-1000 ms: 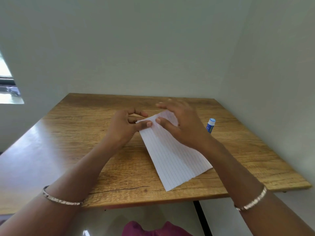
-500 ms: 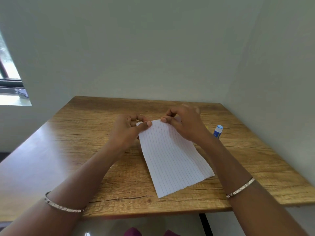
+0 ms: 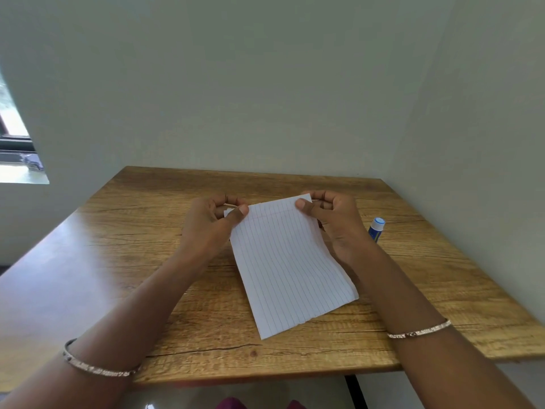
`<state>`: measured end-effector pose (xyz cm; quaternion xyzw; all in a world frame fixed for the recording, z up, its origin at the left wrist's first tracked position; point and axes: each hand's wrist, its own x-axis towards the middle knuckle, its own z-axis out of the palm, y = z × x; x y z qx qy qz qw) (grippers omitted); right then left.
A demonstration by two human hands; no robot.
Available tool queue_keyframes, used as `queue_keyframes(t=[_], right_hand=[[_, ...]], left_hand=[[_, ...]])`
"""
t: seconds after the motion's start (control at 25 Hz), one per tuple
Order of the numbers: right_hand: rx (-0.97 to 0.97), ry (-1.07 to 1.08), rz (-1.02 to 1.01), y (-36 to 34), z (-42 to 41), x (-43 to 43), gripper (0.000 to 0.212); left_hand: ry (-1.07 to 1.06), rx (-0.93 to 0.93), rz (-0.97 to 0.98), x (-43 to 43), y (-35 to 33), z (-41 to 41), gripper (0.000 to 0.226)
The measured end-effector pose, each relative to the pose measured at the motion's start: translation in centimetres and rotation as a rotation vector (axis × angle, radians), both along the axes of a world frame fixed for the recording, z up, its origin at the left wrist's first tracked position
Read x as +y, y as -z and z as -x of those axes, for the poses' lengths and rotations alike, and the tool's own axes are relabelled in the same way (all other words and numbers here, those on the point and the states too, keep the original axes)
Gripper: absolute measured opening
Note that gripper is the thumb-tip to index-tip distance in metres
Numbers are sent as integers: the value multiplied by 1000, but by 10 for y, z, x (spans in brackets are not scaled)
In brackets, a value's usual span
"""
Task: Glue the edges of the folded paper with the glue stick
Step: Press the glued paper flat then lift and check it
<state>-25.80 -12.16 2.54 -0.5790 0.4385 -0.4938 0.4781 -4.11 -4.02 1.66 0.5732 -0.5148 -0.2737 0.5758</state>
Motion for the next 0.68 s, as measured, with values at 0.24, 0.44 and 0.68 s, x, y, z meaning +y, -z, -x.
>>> queue_keyframes(t=[0.24,0.44,0.68], right_hand=[[-117,-52,-105,1,2,1,37],[-107,-129,-72,-2,-7,11,14],[-81,-80,-2,2,-4,8,17]], left_hand=[[22,-40,-24,1,-3,3,13],[83,-142,-65,3,-4,1,15],[46,-390,-1,-1,2,4,20]])
